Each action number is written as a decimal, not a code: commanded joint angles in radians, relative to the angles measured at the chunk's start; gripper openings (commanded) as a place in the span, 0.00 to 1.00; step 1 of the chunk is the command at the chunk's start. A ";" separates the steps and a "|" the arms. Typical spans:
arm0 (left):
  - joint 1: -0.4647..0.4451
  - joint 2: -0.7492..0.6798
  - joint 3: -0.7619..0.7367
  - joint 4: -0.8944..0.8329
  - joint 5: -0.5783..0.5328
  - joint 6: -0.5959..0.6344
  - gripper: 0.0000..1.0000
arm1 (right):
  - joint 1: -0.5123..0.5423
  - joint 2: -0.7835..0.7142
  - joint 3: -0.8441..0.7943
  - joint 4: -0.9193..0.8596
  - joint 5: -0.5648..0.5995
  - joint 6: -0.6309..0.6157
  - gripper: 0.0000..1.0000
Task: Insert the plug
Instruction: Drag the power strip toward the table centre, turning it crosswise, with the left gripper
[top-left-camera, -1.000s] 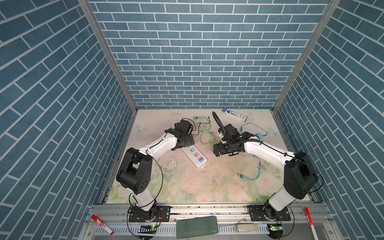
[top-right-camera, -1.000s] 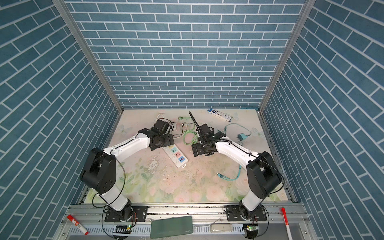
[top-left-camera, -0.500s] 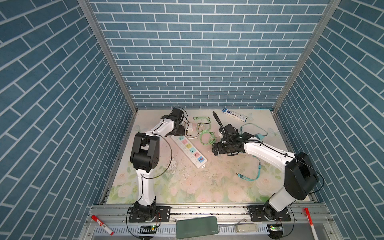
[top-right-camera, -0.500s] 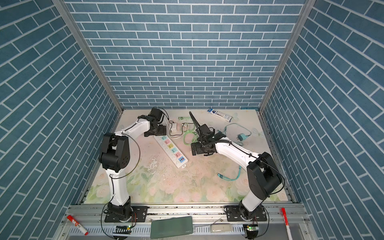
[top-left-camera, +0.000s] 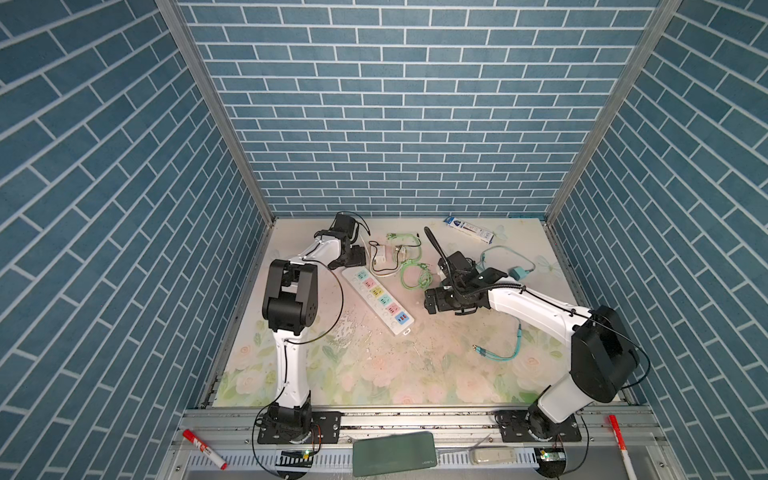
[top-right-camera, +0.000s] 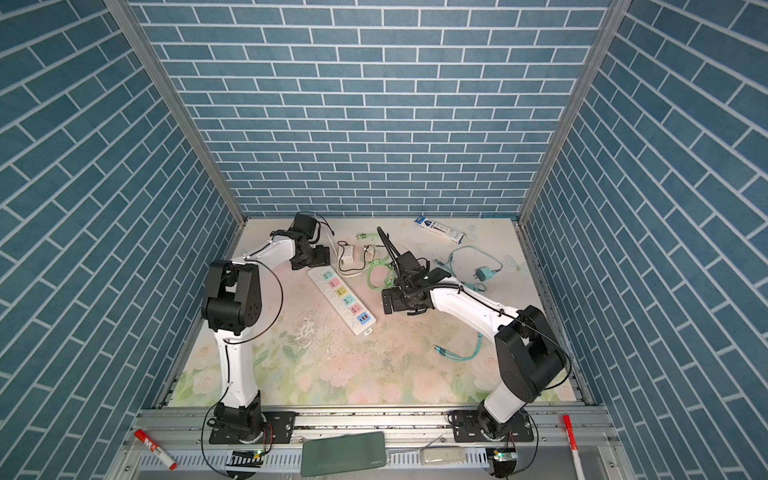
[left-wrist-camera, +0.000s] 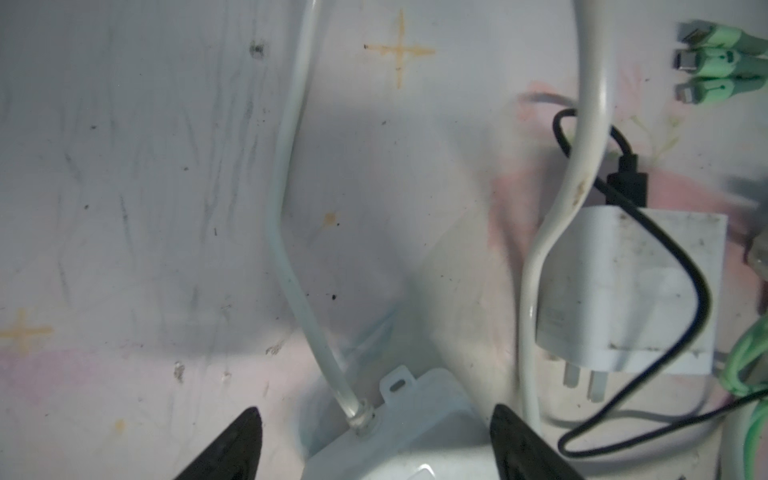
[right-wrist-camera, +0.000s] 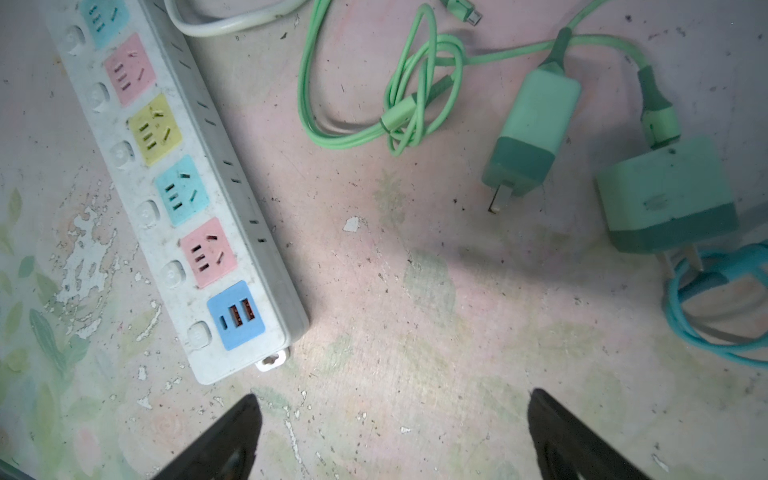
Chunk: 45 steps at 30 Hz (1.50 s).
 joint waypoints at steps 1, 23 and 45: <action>0.049 0.016 -0.026 0.048 0.049 -0.074 0.81 | 0.008 -0.046 -0.043 -0.005 0.020 0.039 0.99; 0.101 -0.064 -0.171 -0.044 -0.060 -0.171 0.69 | 0.018 -0.106 -0.062 -0.043 0.087 0.034 0.99; -0.164 -0.380 -0.636 0.034 0.040 -0.300 0.60 | -0.192 -0.160 -0.087 -0.120 0.036 0.025 0.99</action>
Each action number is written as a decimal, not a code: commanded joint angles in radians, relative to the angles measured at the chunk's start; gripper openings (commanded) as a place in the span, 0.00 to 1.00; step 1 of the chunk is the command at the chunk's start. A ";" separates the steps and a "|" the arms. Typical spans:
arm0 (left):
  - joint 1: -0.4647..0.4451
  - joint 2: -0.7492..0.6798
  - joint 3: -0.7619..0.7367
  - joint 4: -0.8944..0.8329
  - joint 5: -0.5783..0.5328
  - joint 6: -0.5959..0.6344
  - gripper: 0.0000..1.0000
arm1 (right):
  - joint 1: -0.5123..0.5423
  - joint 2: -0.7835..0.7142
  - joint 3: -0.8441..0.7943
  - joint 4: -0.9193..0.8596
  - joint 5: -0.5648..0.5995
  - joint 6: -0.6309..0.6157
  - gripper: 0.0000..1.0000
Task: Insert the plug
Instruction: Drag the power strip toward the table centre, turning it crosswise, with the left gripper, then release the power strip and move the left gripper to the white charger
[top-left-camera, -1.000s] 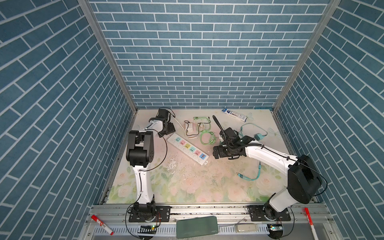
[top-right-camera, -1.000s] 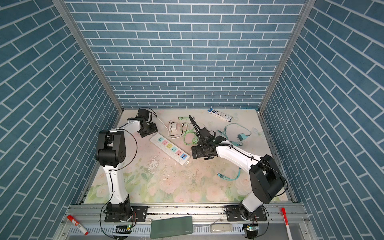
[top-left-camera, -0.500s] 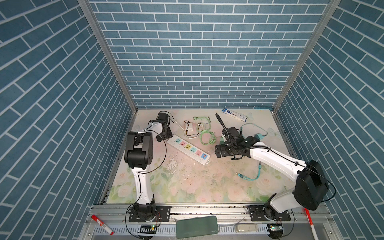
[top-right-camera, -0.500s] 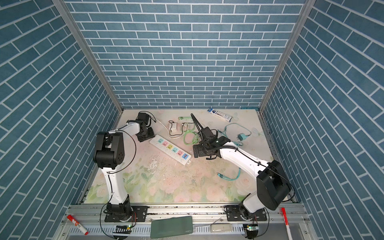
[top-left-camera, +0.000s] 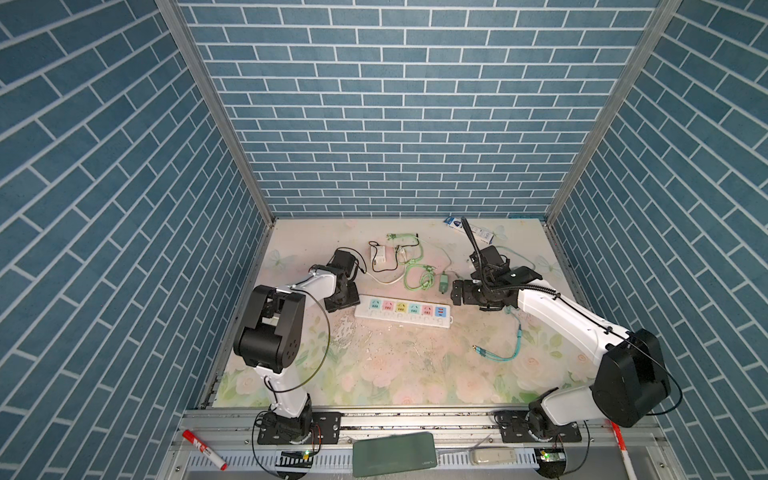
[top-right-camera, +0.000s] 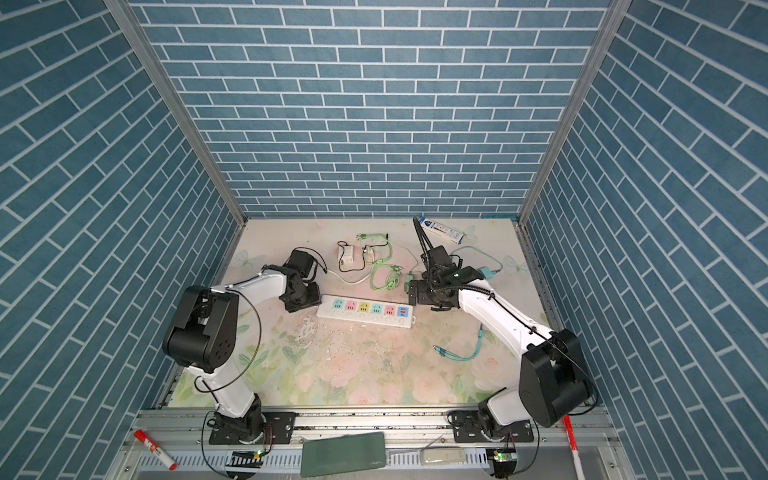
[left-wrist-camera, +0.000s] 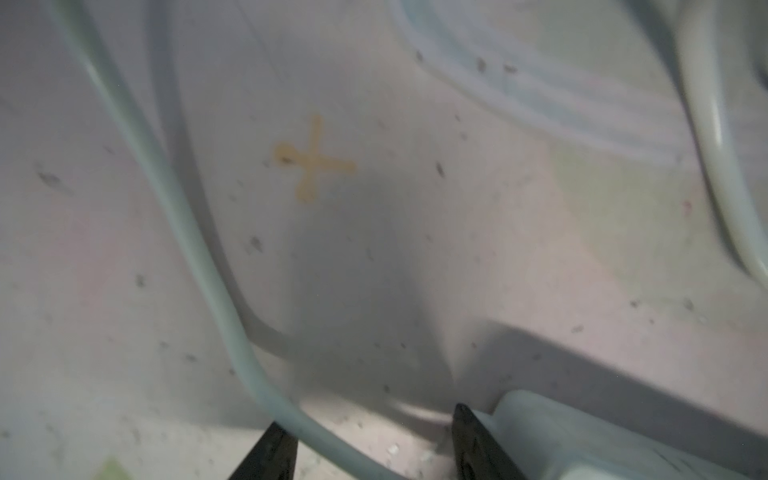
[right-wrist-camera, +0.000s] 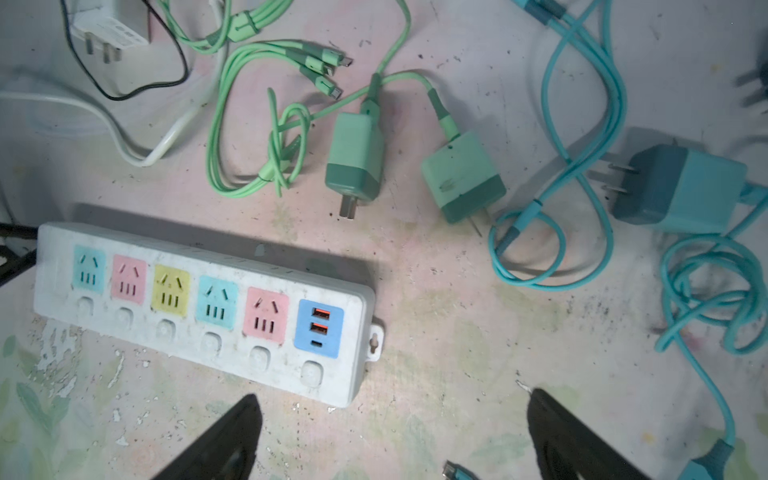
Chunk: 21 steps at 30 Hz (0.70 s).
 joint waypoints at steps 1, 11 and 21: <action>-0.066 -0.004 -0.045 -0.010 0.043 -0.068 0.60 | -0.012 0.013 -0.021 -0.034 0.017 0.000 0.99; -0.179 -0.063 -0.114 -0.001 0.058 -0.145 0.63 | -0.139 0.050 0.021 -0.078 0.107 -0.052 0.98; -0.186 -0.142 -0.118 -0.042 -0.054 -0.108 0.80 | -0.217 0.105 0.042 -0.058 0.214 -0.122 0.97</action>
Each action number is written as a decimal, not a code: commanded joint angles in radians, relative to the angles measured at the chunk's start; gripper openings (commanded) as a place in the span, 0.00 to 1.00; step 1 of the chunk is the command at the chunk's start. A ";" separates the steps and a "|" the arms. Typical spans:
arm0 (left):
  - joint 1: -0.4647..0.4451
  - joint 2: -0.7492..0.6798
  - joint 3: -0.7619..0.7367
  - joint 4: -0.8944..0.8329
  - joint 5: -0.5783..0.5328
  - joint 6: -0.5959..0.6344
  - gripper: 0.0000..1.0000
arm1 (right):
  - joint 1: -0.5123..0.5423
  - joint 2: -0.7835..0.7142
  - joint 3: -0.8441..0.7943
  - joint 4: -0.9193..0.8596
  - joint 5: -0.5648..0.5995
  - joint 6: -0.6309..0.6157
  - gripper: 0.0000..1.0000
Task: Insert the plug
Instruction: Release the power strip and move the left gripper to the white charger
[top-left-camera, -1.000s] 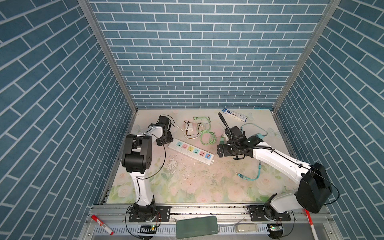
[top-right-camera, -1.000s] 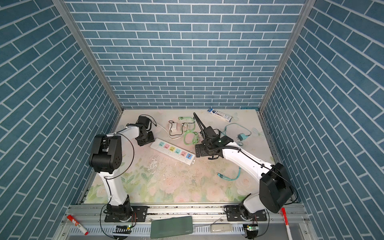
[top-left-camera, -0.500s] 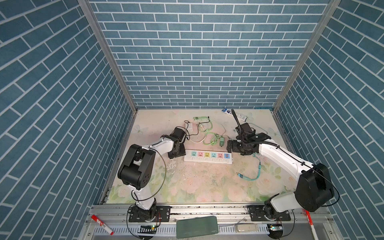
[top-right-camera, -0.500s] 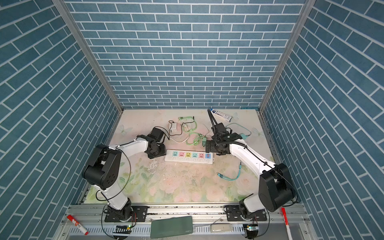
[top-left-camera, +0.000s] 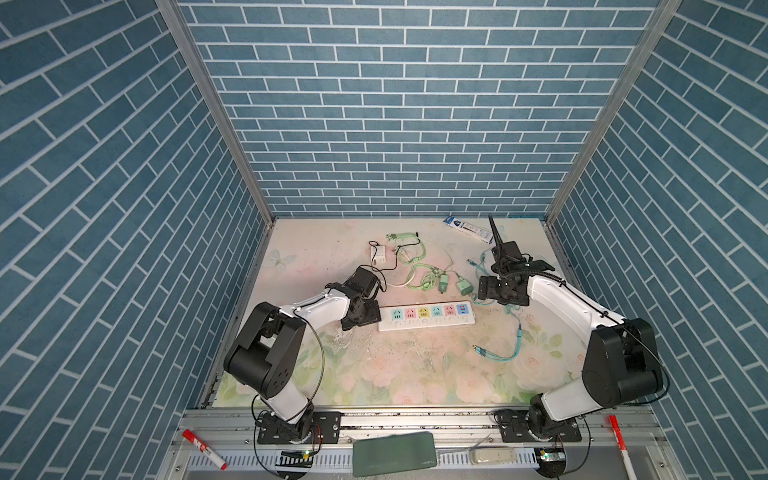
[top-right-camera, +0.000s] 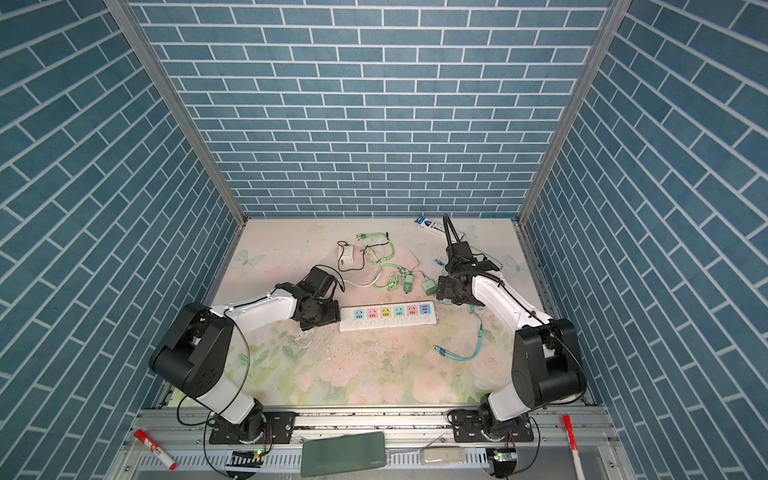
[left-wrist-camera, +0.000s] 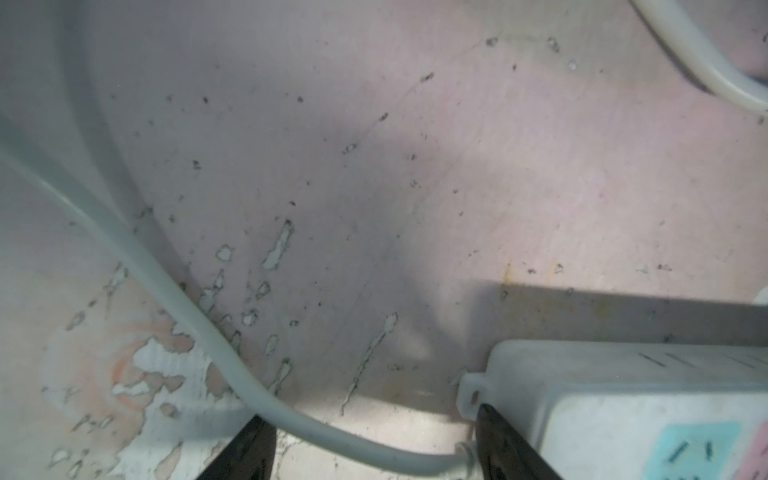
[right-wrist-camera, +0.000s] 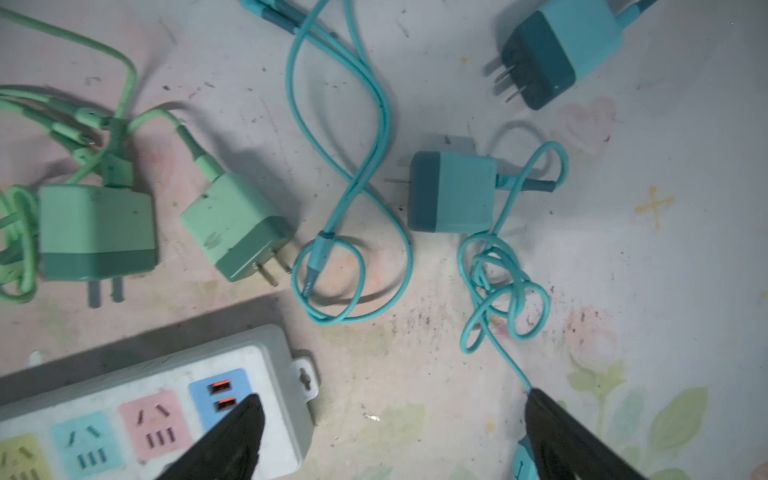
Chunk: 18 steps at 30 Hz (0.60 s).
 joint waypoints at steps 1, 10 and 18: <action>0.004 -0.008 0.039 -0.081 -0.071 0.033 0.82 | 0.001 0.018 0.043 -0.007 0.049 -0.069 0.97; 0.009 -0.051 0.184 -0.197 -0.180 0.110 0.88 | 0.001 0.035 0.090 0.004 0.031 -0.094 0.97; 0.032 0.047 0.497 -0.280 -0.180 0.193 0.79 | 0.001 0.084 0.164 0.042 -0.144 -0.060 0.97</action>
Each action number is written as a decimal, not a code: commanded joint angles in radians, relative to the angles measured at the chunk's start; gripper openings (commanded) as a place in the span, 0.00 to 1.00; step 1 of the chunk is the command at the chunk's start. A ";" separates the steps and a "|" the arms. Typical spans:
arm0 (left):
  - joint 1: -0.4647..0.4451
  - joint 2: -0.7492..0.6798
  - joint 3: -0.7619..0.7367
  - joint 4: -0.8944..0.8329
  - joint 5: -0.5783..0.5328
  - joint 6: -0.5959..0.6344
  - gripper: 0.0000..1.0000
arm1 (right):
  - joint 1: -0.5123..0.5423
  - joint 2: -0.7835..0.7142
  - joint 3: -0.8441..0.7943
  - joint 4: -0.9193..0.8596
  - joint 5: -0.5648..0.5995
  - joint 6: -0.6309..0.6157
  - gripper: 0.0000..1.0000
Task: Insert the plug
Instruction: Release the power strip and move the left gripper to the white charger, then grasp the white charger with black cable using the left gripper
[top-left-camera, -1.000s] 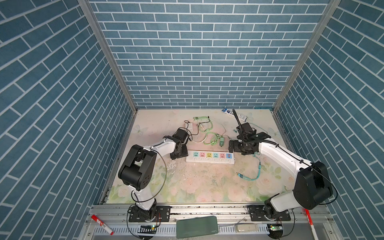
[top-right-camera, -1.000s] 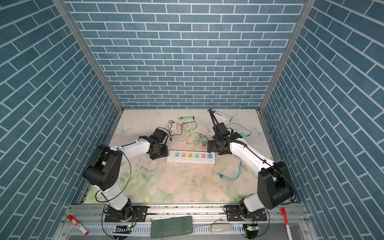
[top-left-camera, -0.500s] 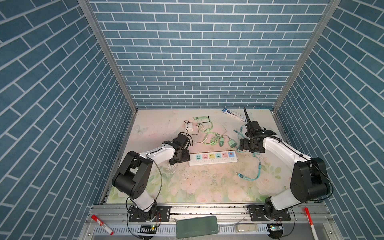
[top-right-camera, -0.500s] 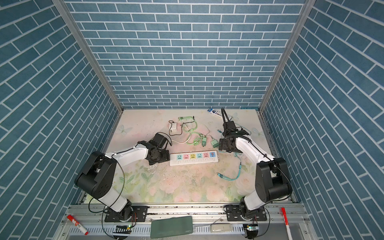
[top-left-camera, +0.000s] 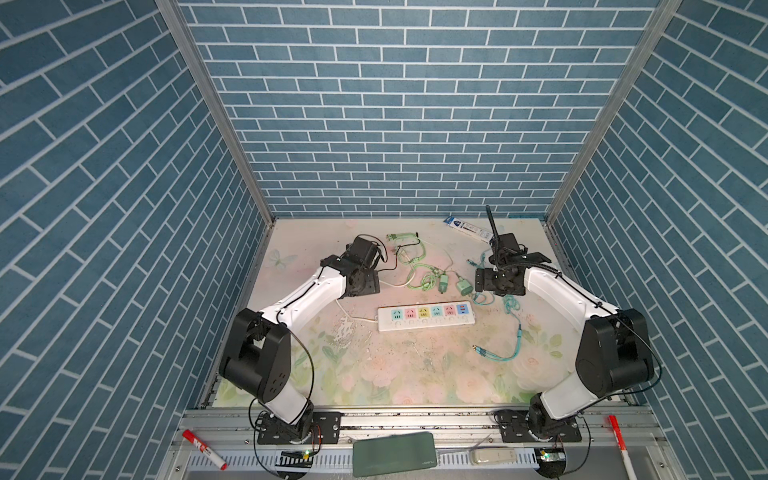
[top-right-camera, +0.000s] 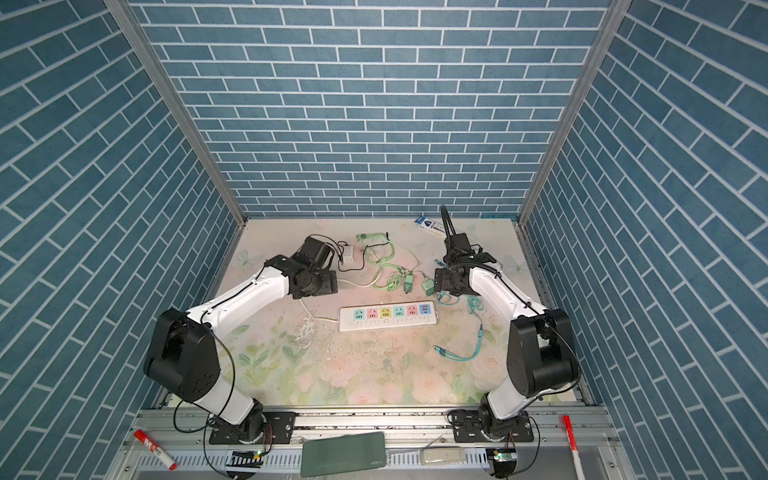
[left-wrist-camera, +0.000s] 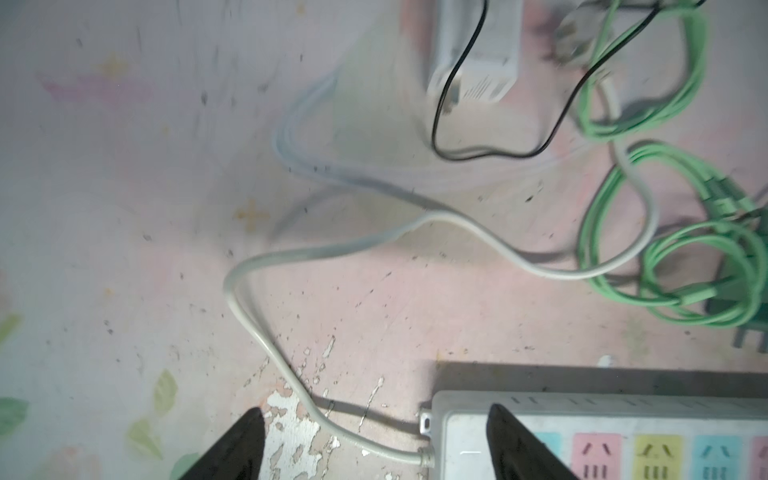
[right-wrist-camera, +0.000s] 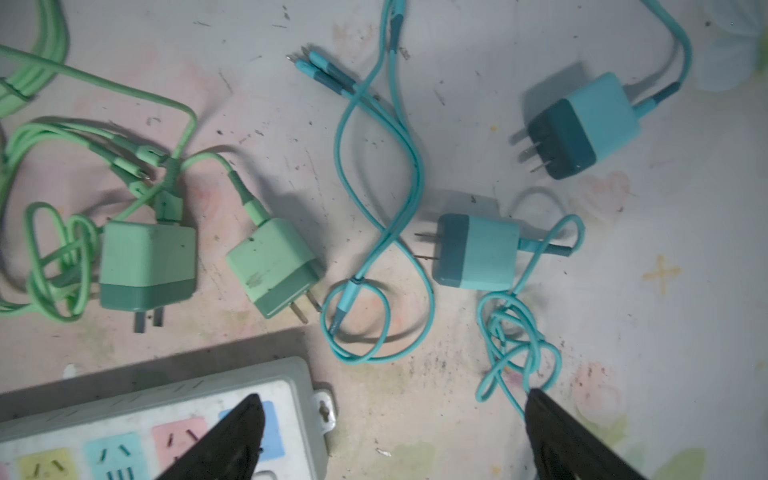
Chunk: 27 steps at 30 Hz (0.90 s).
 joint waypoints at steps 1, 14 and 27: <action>0.006 0.101 0.168 -0.055 -0.010 0.057 0.78 | 0.001 0.024 0.071 0.011 -0.097 0.011 0.97; 0.085 0.653 0.740 -0.113 0.089 0.085 0.76 | -0.009 0.058 0.162 -0.041 -0.105 -0.043 0.97; 0.111 0.842 0.934 -0.131 0.140 0.082 0.77 | -0.020 0.083 0.168 -0.039 -0.133 -0.039 0.98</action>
